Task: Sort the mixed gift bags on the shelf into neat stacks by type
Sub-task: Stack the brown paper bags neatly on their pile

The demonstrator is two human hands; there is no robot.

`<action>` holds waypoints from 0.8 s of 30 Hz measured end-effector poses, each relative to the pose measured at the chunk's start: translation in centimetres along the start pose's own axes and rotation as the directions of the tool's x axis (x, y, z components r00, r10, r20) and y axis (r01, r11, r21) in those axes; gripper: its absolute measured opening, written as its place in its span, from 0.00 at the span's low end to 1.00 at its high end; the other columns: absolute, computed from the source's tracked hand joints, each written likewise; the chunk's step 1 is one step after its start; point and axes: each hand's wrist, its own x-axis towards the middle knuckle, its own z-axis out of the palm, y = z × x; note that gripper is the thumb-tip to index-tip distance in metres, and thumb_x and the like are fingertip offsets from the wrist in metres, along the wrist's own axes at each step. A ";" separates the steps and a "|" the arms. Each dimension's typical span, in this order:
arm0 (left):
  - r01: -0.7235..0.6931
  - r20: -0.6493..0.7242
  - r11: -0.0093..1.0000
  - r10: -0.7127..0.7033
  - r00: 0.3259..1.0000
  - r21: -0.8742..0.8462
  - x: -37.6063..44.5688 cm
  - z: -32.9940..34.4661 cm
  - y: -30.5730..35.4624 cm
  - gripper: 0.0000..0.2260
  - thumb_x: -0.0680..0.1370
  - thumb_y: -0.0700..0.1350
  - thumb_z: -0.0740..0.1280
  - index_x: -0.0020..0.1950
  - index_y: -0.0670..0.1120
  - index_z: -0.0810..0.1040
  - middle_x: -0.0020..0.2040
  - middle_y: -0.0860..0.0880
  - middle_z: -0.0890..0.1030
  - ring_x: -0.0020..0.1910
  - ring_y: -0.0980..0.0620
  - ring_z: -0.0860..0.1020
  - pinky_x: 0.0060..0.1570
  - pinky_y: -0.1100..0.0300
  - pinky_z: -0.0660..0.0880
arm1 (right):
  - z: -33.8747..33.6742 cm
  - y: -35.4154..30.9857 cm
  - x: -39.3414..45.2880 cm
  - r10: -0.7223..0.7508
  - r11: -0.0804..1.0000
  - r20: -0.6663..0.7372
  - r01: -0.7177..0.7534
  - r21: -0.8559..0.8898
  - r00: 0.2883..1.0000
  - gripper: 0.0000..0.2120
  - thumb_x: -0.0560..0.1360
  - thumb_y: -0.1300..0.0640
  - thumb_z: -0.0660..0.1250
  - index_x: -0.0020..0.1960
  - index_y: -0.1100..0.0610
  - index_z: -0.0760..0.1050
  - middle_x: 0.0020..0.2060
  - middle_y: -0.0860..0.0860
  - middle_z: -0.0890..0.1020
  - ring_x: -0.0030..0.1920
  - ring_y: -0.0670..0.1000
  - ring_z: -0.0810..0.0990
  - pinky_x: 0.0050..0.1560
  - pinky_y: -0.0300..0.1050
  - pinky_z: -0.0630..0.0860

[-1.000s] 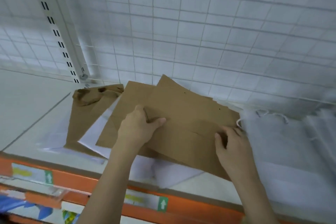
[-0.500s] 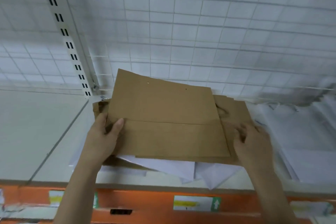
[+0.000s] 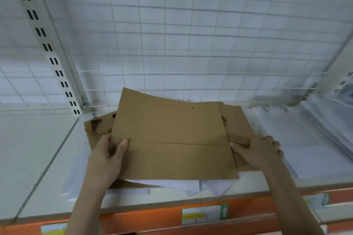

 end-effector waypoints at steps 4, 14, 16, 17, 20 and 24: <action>-0.005 -0.009 1.000 0.005 1.000 -0.008 -0.2 0.1 0.0 0.06 0.77 0.46 0.64 0.44 0.46 0.70 0.38 0.53 0.75 0.41 0.49 0.73 0.34 0.62 0.65 | -1.7 0.0 0.3 -0.128 0.910 0.146 0.058 0.410 0.981 0.28 0.71 0.47 0.70 0.66 0.60 0.70 0.60 0.59 0.76 0.56 0.58 0.75 0.50 0.46 0.69; 0.025 -0.059 0.991 -0.033 0.998 -0.134 -1.6 0.8 2.4 0.04 0.77 0.46 0.64 0.50 0.47 0.73 0.41 0.57 0.75 0.40 0.54 0.73 0.39 0.56 0.67 | -1.6 2.3 -3.3 -0.162 0.709 -0.203 0.257 0.657 0.966 0.17 0.77 0.51 0.62 0.63 0.54 0.66 0.49 0.49 0.77 0.51 0.55 0.77 0.44 0.45 0.70; 0.026 -0.064 0.983 -0.038 0.997 -0.179 -2.4 2.0 3.4 0.02 0.77 0.46 0.65 0.48 0.49 0.73 0.41 0.55 0.75 0.41 0.57 0.73 0.38 0.58 0.68 | -2.5 4.1 -3.6 -0.150 0.629 -0.283 0.312 0.712 0.947 0.11 0.77 0.51 0.62 0.58 0.51 0.67 0.43 0.44 0.77 0.45 0.48 0.77 0.37 0.40 0.68; 0.023 -0.064 0.982 -0.035 0.997 -0.187 -2.9 2.9 3.8 0.01 0.77 0.47 0.65 0.47 0.52 0.74 0.41 0.55 0.76 0.41 0.57 0.73 0.39 0.58 0.69 | -3.0 5.1 -3.6 -0.134 0.590 -0.310 0.327 0.738 0.941 0.09 0.77 0.52 0.62 0.57 0.49 0.67 0.42 0.43 0.76 0.43 0.44 0.75 0.37 0.38 0.67; 0.014 -0.067 0.979 -0.029 0.997 -0.205 -4.9 6.3 5.7 0.03 0.77 0.47 0.64 0.51 0.52 0.73 0.43 0.58 0.75 0.42 0.60 0.73 0.40 0.57 0.69 | -4.5 8.8 -3.0 -0.109 0.507 -0.358 0.362 0.783 0.927 0.07 0.77 0.53 0.62 0.55 0.46 0.69 0.43 0.40 0.77 0.42 0.37 0.74 0.37 0.37 0.66; 0.001 -0.100 0.985 -0.018 0.995 -0.171 -8.6 12.5 8.5 0.04 0.77 0.46 0.66 0.51 0.49 0.74 0.41 0.59 0.75 0.40 0.57 0.73 0.39 0.60 0.68 | -6.4 15.6 -0.8 -0.088 0.488 -0.353 0.349 0.800 0.931 0.07 0.77 0.56 0.63 0.54 0.47 0.70 0.42 0.37 0.76 0.42 0.36 0.74 0.41 0.36 0.67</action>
